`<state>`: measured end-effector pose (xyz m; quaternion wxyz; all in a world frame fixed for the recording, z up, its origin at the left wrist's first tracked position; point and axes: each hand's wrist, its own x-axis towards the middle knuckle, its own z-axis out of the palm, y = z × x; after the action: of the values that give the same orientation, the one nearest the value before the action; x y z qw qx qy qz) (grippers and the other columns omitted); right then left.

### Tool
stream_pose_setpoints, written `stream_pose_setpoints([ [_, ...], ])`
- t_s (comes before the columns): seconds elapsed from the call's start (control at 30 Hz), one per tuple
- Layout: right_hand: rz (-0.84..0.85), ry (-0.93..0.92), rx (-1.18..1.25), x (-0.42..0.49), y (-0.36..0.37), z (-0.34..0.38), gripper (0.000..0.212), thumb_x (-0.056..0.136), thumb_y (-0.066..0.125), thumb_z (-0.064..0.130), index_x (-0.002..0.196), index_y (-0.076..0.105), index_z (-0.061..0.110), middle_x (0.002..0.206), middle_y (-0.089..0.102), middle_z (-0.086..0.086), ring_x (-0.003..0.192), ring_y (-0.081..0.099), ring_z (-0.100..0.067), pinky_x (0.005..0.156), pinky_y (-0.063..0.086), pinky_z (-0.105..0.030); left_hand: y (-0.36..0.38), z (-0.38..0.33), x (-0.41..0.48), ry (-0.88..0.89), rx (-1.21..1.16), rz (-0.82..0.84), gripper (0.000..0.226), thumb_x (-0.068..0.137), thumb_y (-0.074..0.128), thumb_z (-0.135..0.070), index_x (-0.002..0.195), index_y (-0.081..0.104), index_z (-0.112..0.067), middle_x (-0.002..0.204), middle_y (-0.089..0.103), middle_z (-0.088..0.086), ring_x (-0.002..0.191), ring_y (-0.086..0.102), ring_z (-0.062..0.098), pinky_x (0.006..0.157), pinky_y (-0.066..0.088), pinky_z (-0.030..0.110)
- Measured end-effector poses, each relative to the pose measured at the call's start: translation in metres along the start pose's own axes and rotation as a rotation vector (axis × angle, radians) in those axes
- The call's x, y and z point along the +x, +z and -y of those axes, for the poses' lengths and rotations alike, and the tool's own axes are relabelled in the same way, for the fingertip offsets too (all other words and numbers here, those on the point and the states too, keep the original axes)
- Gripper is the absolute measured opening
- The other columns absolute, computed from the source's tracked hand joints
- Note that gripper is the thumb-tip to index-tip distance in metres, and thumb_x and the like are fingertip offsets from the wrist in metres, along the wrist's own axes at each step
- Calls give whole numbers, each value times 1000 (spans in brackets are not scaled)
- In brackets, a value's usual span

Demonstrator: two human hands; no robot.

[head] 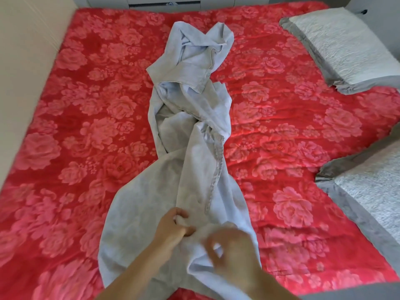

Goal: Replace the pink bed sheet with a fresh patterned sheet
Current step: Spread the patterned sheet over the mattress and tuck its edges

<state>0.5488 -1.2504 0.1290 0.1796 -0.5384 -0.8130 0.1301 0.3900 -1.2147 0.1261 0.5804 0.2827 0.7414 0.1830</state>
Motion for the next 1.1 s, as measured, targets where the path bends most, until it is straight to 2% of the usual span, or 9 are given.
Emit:
stream_pose_setpoints([
  [0.07, -128, 181, 150, 22, -15, -15, 32, 74, 62, 47, 90, 71, 21, 83, 68, 9, 74, 63, -12, 71, 41, -15, -22, -1, -20, 97, 8, 40, 29, 73, 76, 0, 94, 60, -15, 84, 67, 9, 66, 63, 14, 55, 50, 22],
  [0.13, 167, 603, 412, 45, -21, -30, 70, 78, 61, 57, 132, 52, 14, 120, 61, 2, 104, 60, -18, 93, 42, -26, -43, -4, -34, 160, -7, 103, 26, 79, 70, 2, 98, 60, -13, 63, 66, 3, 48, 58, 8, 46, 45, 17],
  [0.2, 575, 1089, 1049, 57, -26, -14, 93, 65, 69, 67, 135, 48, 10, 118, 62, -5, 101, 60, -20, 97, 46, -35, -62, -9, -46, 178, -33, 142, 26, 82, 66, 4, 95, 63, -18, 60, 66, 5, 51, 59, 13, 48, 46, 20],
  [0.27, 706, 1255, 1375, 57, -29, 4, 72, 70, 73, 54, 115, 62, 0, 101, 66, -12, 88, 64, -25, 88, 50, -37, -77, -11, -47, 156, -88, 125, 27, 83, 64, 4, 90, 66, -22, 78, 69, 19, 66, 64, 29, 60, 53, 33],
  [0.43, 444, 1105, 1371, 43, -22, 59, 7, 78, 60, -8, 76, 64, -3, 56, 48, -9, 43, 42, -12, 43, 35, -19, -99, -12, -45, 216, 334, -168, 14, 88, 57, -8, 88, 67, -18, 75, 63, 3, 65, 57, 16, 64, 46, 26],
  [0.53, 258, 890, 1162, 39, -25, 93, 25, 72, 55, -6, 56, 45, 9, 52, 30, -7, 48, 30, -18, 47, 25, -23, -89, -19, -62, 299, 449, -203, 35, 90, 55, -42, 74, 67, -13, 78, 68, -4, 71, 62, 12, 72, 53, 30],
  [0.63, 246, 801, 1132, 32, -24, 114, 24, 73, 56, -5, 53, 51, 7, 51, 43, -11, 53, 52, -30, 53, 35, -27, -74, -25, -75, 100, 252, -25, 53, 86, 58, -51, 78, 69, -1, 75, 71, 13, 74, 70, 26, 77, 58, 37],
  [0.93, 346, 830, 1166, 17, -34, 101, 11, 75, 62, -5, 66, 63, -11, 56, 50, -13, 51, 38, -16, 46, 33, -19, -52, -16, -81, 288, 402, -78, 25, 85, 54, -9, 67, 62, 6, 58, 54, 10, 53, 52, 16, 57, 46, 31],
  [1.1, 311, 923, 1117, 27, -50, 59, 22, 81, 62, -1, 61, 60, 6, 50, 47, 0, 47, 37, -9, 46, 31, -20, -57, -32, -72, 293, 198, -188, 30, 86, 49, 0, 58, 58, -3, 54, 58, 7, 53, 52, 19, 55, 44, 29],
])
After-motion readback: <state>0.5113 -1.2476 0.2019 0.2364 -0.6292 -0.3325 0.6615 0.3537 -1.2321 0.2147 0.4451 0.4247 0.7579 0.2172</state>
